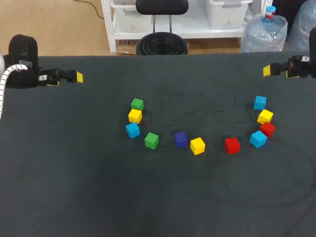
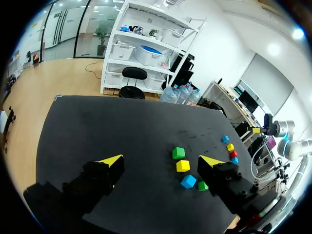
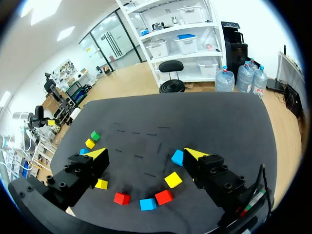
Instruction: Place the blue cubes, place green cubes on the blue cubes, place the yellow cubes on the green cubes, then place the red cubes on the yellow cubes, and place purple cube on the red cubes.
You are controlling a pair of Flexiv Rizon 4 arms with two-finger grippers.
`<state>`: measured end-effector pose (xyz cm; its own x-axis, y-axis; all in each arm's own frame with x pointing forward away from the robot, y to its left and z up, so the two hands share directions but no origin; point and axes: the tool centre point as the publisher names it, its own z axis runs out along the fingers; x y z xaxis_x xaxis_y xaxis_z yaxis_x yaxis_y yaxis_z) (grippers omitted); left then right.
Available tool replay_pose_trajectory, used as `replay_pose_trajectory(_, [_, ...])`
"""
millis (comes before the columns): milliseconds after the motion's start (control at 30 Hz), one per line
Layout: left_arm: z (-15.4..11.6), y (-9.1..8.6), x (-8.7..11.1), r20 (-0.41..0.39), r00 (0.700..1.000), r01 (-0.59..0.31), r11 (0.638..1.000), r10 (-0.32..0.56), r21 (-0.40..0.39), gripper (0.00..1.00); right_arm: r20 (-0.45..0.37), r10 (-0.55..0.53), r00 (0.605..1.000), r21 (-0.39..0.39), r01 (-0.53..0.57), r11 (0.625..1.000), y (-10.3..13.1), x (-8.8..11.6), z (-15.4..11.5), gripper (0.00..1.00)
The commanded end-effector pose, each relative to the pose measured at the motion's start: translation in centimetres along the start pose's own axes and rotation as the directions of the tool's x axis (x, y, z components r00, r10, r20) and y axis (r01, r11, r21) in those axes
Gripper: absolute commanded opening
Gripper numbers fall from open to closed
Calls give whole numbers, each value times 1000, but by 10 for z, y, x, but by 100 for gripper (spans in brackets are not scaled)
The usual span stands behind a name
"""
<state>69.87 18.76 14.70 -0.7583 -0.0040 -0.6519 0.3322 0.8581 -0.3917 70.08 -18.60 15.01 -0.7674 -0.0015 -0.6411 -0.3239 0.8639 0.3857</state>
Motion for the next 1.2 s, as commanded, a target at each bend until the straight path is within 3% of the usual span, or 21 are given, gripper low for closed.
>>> replay_pose_trajectory(33, [0, -2, -1, -8, 1000, 2, 1000, -2, -10, 100, 1, 1, 1000, 4, -1, 1000, 1, 0, 0, 100])
replay_pose_trajectory(233, [0, -2, -1, -8, 1000, 2, 1000, -2, -10, 100, -9, -18, 1000, 29, 18, 999, -9, 6, 2, 100])
replay_pose_trajectory(367, [0, -2, -1, -8, 1000, 2, 1000, -2, -10, 100, -68, -154, 986, 44, 157, 987, -18, 9, 3, 100])
replay_pose_trajectory(600, [0, -2, -1, -8, 1000, 2, 1000, -2, -10, 100, -150, -371, 916, 10, 377, 926, -26, 7, -7, 100])
replay_pose_trajectory(800, [0, -2, -1, -8, 1000, 2, 1000, -2, -10, 100, -228, -534, 814, -80, 531, 844, -38, 9, -18, 100])
replay_pose_trajectory(1067, [0, -2, -1, -8, 1000, 2, 1000, -2, -10, 100, -277, -729, 626, -207, 702, 681, -61, 13, -21, 100])
replay_pose_trajectory(1200, [0, -2, -1, -8, 1000, 2, 1000, -2, -10, 100, -276, -786, 553, -250, 748, 614, -70, 17, -17, 100])
